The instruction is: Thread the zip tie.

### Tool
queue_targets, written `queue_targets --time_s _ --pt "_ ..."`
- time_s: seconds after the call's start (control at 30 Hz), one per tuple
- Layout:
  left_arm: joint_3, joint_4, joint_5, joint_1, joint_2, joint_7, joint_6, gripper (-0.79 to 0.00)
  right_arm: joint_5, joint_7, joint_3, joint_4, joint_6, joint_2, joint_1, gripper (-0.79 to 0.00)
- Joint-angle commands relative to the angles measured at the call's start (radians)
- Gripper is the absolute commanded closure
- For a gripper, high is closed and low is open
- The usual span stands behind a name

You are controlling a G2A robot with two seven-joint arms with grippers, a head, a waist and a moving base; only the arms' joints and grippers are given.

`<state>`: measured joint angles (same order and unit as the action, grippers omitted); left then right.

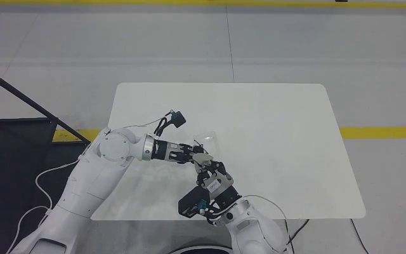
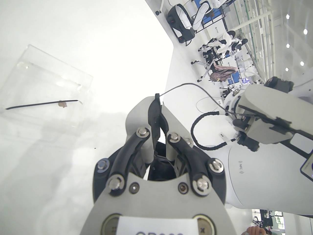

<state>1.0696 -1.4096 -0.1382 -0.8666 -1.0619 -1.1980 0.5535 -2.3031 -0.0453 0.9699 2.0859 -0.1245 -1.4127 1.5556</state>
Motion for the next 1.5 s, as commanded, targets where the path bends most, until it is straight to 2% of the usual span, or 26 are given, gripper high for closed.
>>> queue_targets --time_s 0.0,0.3,0.43,0.9,1.47 --pt "0.002 -0.001 0.003 -0.002 0.002 0.004 0.006 0.0 0.002 -0.002 0.002 0.001 -0.02 0.002 -0.001 0.0" --pt "0.007 -0.009 0.006 -0.008 0.009 0.011 0.014 0.0 0.014 0.046 0.011 0.01 -0.097 0.014 0.002 0.0" --pt "0.005 -0.012 0.008 -0.008 0.011 0.01 0.022 0.0 0.015 0.038 0.014 0.01 -0.1 0.017 0.0 0.0" --pt "-0.004 -0.029 0.039 -0.013 0.02 0.01 0.07 0.0 0.021 -0.008 0.01 0.009 0.001 0.016 0.0 0.0" --pt "-0.02 -0.033 0.045 -0.008 0.029 0.013 0.081 0.0 -0.043 -0.015 -0.02 -0.011 0.128 0.013 -0.001 0.0"
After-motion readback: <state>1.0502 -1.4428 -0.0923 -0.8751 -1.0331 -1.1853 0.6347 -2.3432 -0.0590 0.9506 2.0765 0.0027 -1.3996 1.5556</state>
